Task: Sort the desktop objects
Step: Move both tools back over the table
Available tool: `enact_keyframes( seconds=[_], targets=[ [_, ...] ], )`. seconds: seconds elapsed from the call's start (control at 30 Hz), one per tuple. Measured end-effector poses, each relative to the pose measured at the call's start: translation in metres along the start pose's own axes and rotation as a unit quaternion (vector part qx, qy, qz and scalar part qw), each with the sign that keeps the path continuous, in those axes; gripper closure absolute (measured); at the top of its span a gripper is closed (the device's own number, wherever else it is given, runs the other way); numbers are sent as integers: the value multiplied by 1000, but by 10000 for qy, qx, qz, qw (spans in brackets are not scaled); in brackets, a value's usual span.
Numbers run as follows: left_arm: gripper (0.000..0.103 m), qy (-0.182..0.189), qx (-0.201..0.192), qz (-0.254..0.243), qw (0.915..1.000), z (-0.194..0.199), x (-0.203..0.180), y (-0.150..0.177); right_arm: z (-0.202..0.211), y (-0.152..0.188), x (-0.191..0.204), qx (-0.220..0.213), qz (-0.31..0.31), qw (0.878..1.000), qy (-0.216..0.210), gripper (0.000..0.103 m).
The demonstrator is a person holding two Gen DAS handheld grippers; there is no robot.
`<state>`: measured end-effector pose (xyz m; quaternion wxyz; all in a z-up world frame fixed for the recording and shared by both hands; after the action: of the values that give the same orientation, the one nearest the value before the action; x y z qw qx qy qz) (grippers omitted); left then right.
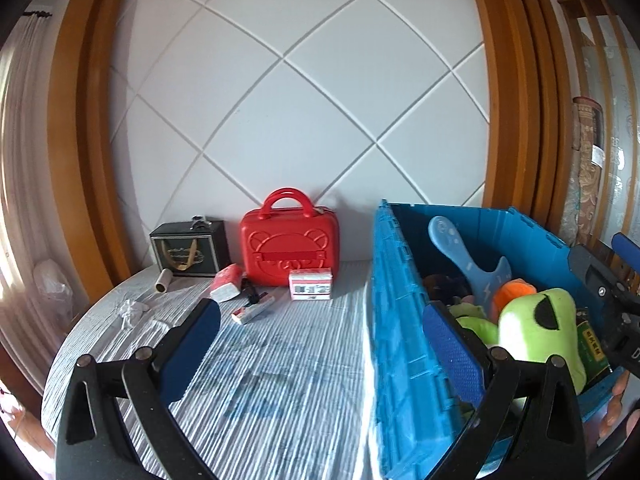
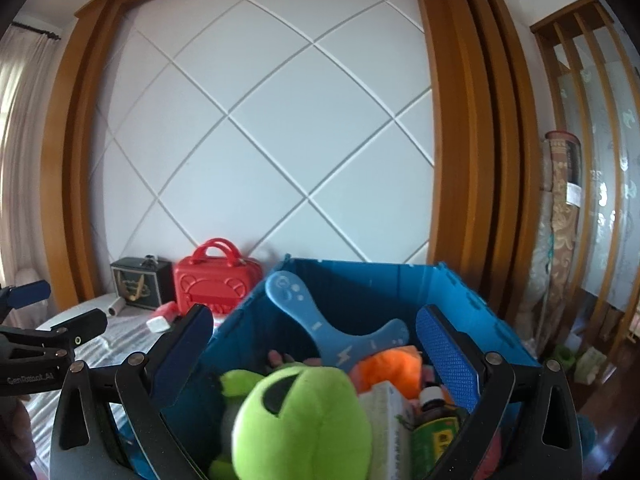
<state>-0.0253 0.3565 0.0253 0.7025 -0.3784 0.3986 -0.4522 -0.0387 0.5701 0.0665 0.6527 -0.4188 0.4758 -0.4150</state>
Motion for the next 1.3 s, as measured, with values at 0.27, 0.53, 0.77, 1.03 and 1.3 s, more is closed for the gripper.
enact_keyframes(
  seconds=[0.27, 0.53, 0.77, 1.03, 1.3],
  targets=[
    [0, -329, 29, 355, 9988, -16, 113, -14, -11, -29, 90, -119, 85, 9992, -361, 0],
    [0, -216, 235, 343, 9989, -62, 232, -35, -33, -59, 201, -38, 100, 9998, -194, 0],
    [0, -225, 730, 328, 9965, -115, 318, -37, -72, -59, 281, 506, 33, 9987, -27, 0],
    [0, -198, 1116, 431, 9926, -174, 355, -35, -134, -52, 320, 1042, 119, 9945, 8, 0],
    [0, -288, 1524, 439, 9869, -268, 350, -33, -231, -28, 334, 1480, 75, 9885, -299, 0]
  ],
)
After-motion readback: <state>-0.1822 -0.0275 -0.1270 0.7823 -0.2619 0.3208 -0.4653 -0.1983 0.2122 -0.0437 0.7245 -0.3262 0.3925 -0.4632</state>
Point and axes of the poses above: each gripper's, at about its wrist camera, not at the fingertips, and z roughly against the way its jaws point, x to its left, y to its underside, the point moved 10 cm from there along -z, roughly the way its jaws point, and after that the axes turned 14 degrees about z, right-handed, at the moved point
